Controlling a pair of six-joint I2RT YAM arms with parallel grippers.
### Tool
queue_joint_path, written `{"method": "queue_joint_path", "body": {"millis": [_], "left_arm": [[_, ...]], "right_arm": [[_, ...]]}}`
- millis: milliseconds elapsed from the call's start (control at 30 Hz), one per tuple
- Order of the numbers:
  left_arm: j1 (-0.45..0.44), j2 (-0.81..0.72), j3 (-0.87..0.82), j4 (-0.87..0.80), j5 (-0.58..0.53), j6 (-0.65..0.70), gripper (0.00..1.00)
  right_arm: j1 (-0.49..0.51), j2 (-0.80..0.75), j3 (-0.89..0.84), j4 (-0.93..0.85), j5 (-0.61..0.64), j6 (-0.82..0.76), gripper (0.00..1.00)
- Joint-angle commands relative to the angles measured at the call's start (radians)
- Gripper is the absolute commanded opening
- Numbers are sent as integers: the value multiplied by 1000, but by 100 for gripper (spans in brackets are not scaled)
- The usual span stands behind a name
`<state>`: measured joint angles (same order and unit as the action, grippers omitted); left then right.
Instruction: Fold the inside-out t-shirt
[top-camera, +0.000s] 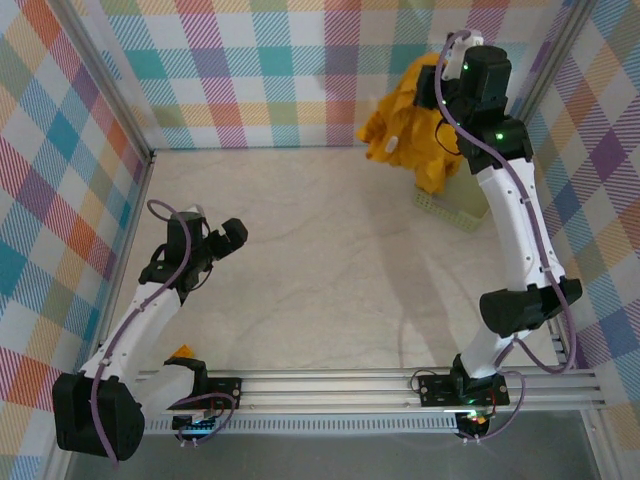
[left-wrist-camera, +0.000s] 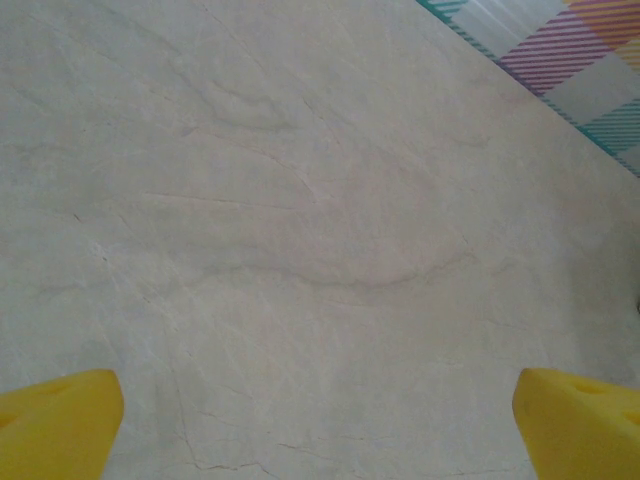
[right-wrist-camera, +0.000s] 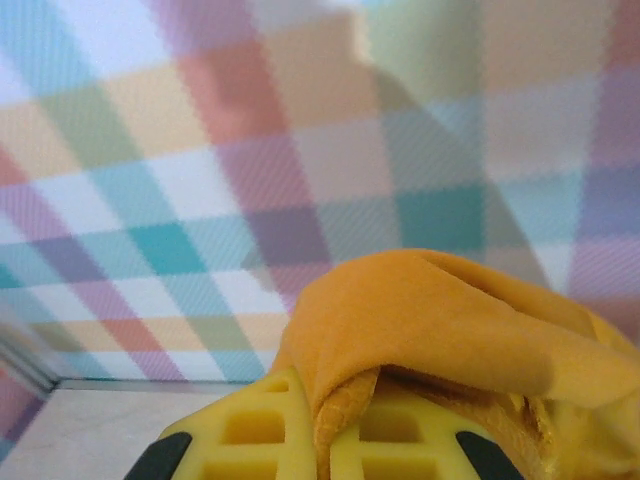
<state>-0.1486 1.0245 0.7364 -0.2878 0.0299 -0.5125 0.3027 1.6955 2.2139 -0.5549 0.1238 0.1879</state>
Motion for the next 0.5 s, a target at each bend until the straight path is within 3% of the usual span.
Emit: {"method": "queue_joint_path", "body": {"millis": [0,233,400,467], "left_arm": [[-7,-33,19,-20,19,-3,100],[-9,-77,14,-31,14,4,100],[-9,-132,-16,-32,-25,-3,100],[-8,-145,-27,-32,-26,0,100]], "right_arm": [[69,4,121,-14,-36,-95,0],[258,2,81,-43,-53,-113,0],[321,-25,-156,-4,-112,-22,0],[319,-52,-317,39,-111,38,5]]}}
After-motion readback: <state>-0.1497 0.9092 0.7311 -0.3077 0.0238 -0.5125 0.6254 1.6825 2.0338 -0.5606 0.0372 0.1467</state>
